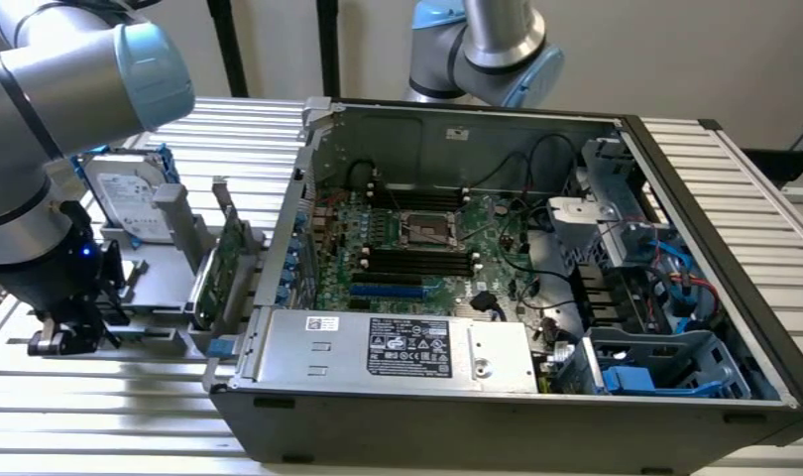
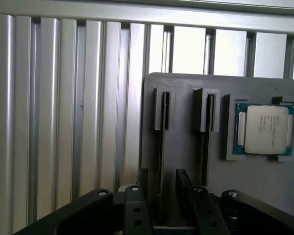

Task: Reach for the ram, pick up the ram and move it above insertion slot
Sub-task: 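Pick up the ram and move it above insertion slot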

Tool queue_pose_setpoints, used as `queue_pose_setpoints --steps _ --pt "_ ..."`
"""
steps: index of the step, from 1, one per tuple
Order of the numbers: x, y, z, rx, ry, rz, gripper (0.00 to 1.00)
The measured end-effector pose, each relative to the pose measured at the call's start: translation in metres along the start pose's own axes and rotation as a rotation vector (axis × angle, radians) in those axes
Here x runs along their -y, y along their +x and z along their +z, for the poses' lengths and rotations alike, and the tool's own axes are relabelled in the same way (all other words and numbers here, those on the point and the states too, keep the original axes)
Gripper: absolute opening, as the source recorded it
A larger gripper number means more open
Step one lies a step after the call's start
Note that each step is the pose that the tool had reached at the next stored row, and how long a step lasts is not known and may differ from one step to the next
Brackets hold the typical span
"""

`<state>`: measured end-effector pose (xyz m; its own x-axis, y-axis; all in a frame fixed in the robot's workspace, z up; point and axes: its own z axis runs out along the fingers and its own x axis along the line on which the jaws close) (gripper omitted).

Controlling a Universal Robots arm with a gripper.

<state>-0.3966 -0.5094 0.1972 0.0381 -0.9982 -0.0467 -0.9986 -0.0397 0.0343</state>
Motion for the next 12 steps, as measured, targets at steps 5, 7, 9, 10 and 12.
queue_pose_setpoints --steps 5,7,9,10,12 --pt "0.0 -0.0003 0.0004 0.0 -0.0001 0.0 0.28" --pt "-0.0001 -0.0003 0.0004 0.0 -0.0001 0.0 0.16" --pt "-0.0001 -0.0003 0.0004 0.0 -0.0001 0.0 0.14" --pt "0.0 -0.0003 0.0005 0.0 -0.0001 0.0 0.14" --pt "0.0 -0.0003 0.0005 0.0 0.0 0.0 0.14"
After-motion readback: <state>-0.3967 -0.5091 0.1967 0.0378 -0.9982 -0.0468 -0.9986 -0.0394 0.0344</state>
